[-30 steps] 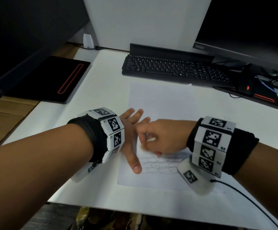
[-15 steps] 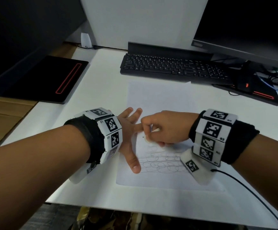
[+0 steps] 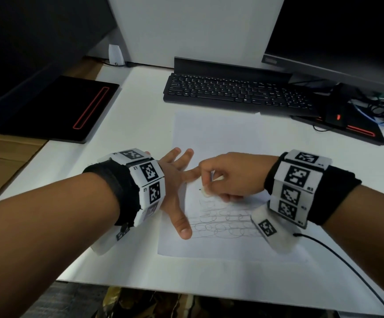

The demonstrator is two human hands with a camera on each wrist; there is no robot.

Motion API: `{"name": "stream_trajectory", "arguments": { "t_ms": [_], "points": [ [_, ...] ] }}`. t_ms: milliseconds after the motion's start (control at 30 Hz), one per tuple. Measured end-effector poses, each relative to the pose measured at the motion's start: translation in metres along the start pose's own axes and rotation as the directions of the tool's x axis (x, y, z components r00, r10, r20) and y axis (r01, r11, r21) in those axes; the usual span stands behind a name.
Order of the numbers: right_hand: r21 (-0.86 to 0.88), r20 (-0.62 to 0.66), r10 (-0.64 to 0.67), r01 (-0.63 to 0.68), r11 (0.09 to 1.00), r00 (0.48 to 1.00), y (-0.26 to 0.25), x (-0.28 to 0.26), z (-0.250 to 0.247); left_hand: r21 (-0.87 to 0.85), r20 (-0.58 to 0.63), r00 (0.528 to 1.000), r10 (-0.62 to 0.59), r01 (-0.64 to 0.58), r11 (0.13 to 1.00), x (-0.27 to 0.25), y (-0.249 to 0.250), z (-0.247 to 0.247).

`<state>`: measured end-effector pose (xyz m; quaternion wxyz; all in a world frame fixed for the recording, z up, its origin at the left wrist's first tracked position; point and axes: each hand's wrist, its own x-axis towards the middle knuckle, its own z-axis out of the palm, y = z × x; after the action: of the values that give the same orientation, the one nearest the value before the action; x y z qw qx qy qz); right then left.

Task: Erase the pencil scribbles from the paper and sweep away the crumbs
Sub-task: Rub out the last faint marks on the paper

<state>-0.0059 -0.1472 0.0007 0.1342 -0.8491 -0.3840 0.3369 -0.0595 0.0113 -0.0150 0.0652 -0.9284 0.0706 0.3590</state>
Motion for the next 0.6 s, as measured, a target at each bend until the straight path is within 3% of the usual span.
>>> {"name": "stream_trajectory", "arguments": {
  "t_ms": [167, 300, 433, 533, 600],
  "points": [
    [-0.038, 0.099, -0.052, 0.056, 0.998, 0.994, -0.006, -0.005, 0.014, 0.022, -0.003, 1.000, 0.004, -0.004, 1.000, -0.001, 0.003, -0.001],
    [0.007, -0.026, 0.017, -0.016, 1.000, 1.000, 0.004, -0.002, 0.002, 0.000, -0.006, 1.000, -0.003, 0.003, 1.000, -0.001, 0.001, 0.000],
    [-0.033, 0.101, -0.039, 0.042, 0.999, 0.994, -0.004, -0.008, 0.014, 0.008, 0.001, 1.000, -0.003, 0.003, 1.000, -0.001, 0.002, -0.001],
    [0.031, -0.013, 0.025, -0.025, 0.999, 1.000, 0.003, -0.005, 0.001, -0.003, 0.007, 1.000, -0.005, 0.005, 1.000, 0.000, 0.001, -0.001],
    [0.004, -0.017, 0.013, -0.013, 1.000, 1.000, 0.003, -0.004, 0.003, -0.010, 0.007, 1.000, -0.004, 0.005, 1.000, -0.001, 0.001, -0.001]
  ]
}}
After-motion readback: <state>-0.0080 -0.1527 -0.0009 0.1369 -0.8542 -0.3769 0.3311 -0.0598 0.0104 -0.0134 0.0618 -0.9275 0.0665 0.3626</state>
